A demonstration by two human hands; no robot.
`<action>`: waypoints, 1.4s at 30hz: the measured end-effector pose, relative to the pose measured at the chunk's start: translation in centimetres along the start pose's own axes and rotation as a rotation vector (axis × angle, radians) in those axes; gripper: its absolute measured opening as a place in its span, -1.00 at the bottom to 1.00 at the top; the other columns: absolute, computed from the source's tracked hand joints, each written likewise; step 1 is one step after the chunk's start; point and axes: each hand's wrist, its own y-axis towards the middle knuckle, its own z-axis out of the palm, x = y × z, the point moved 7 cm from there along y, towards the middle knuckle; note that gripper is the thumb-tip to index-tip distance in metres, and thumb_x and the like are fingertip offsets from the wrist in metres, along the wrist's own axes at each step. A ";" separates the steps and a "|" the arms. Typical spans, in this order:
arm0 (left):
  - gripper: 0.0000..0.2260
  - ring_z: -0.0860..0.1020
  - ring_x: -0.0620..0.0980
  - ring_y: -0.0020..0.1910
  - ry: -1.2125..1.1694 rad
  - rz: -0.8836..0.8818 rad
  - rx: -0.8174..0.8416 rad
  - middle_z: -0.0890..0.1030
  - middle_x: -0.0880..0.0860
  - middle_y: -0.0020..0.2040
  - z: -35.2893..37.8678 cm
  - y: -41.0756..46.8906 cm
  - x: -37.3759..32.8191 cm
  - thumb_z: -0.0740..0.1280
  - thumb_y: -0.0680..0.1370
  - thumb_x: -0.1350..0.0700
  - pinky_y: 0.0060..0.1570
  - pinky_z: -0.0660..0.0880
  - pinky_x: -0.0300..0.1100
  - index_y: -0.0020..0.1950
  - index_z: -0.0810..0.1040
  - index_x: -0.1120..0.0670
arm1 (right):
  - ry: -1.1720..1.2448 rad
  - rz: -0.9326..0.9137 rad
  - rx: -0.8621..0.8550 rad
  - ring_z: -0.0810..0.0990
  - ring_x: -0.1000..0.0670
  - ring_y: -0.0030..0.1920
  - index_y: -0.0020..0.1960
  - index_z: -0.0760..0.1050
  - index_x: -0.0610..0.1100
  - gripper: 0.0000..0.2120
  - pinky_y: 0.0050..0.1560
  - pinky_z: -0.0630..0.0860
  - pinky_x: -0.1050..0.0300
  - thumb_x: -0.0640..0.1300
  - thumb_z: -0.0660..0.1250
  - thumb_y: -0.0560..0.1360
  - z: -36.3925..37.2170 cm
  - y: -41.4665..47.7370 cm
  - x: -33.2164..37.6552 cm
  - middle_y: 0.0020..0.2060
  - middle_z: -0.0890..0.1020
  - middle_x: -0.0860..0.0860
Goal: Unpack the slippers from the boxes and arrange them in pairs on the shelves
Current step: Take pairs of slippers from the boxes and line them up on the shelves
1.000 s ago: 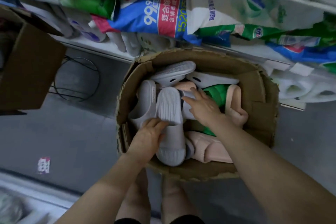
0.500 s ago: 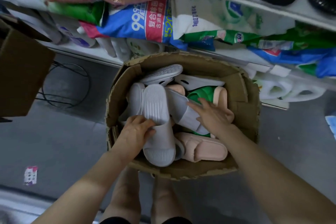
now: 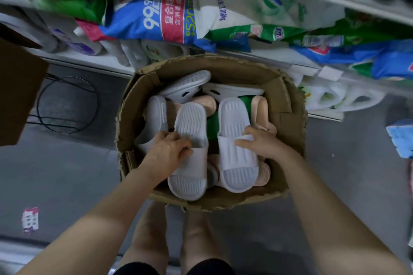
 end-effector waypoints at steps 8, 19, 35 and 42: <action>-0.32 0.36 0.13 0.37 -0.510 -0.483 0.092 0.28 0.08 0.45 5.6 -0.6 2.1 0.43 0.48 -0.01 0.28 0.35 -0.02 0.52 0.18 0.01 | 0.238 0.195 -0.274 0.29 -0.22 0.46 0.55 -0.19 0.19 -0.03 0.32 0.39 -0.22 0.46 0.25 0.34 7.1 1.1 -6.5 0.57 0.11 0.03; -0.25 0.41 0.06 0.36 -0.641 -0.599 0.216 0.42 0.03 0.41 6.3 -1.2 3.2 0.49 0.42 -0.05 0.33 0.38 0.01 0.53 0.23 -0.02 | 0.277 0.253 -0.254 0.36 -0.27 0.37 0.46 -0.11 0.34 -0.06 0.28 0.41 -0.27 0.62 0.09 0.18 8.4 2.1 -8.1 0.50 0.24 0.02; -0.21 0.47 -0.10 0.14 -0.801 -0.543 -0.290 0.42 -0.09 0.24 -8.1 -8.6 6.5 0.56 0.33 -0.05 0.12 0.49 -0.05 0.48 0.27 -0.19 | -0.173 -0.348 -0.465 0.42 -0.14 0.35 0.51 0.28 -0.05 -0.49 0.27 0.40 0.01 -0.15 0.26 0.57 3.7 -0.8 11.2 0.39 0.41 -0.10; -0.24 0.57 -0.03 0.12 -1.042 -0.686 -0.445 0.60 -0.13 0.17 -9.2 -14.9 13.9 0.52 0.21 -0.16 0.05 0.56 -0.01 0.39 0.37 -0.27 | -0.592 -0.621 -0.118 0.23 -0.15 0.45 0.51 0.27 -0.07 -0.51 0.40 0.27 -0.01 -0.21 0.19 0.59 14.0 3.6 20.4 0.47 0.33 -0.06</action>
